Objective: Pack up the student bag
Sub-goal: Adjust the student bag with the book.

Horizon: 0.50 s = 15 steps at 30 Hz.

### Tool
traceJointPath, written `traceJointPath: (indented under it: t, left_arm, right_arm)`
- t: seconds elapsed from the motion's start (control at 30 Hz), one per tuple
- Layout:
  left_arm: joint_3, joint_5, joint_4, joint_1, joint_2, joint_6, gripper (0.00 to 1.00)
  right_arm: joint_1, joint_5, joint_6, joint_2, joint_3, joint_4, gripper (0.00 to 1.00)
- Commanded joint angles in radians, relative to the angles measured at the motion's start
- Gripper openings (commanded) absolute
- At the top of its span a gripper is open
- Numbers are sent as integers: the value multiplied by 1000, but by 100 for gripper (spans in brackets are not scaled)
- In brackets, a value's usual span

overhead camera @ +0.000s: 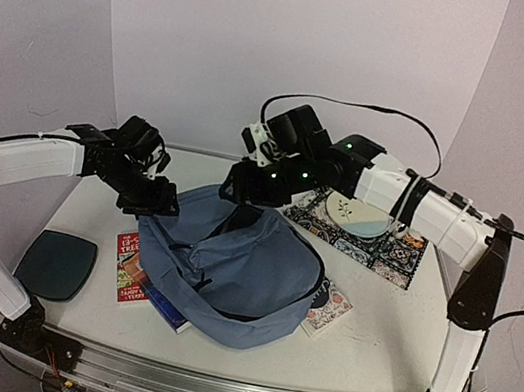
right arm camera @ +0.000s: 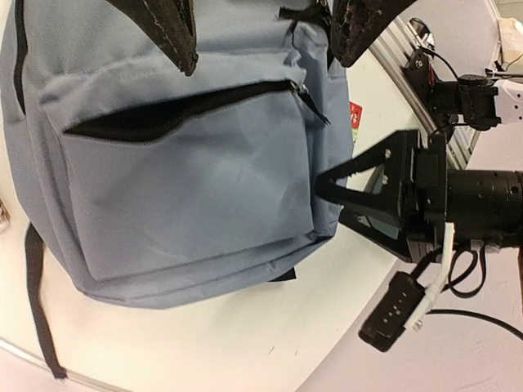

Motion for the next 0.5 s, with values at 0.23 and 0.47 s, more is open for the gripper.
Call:
traceJointPath:
  t: [0.23,0.47]
  left_arm:
    - [-86,2,64,5,-31,-85,74]
    - [-149,67,136,5,-9,-97,70]
  right_arm:
    - [16,-43,-114,251,204,-76,57]
    - [16,39,-100,250,51,-75,56]
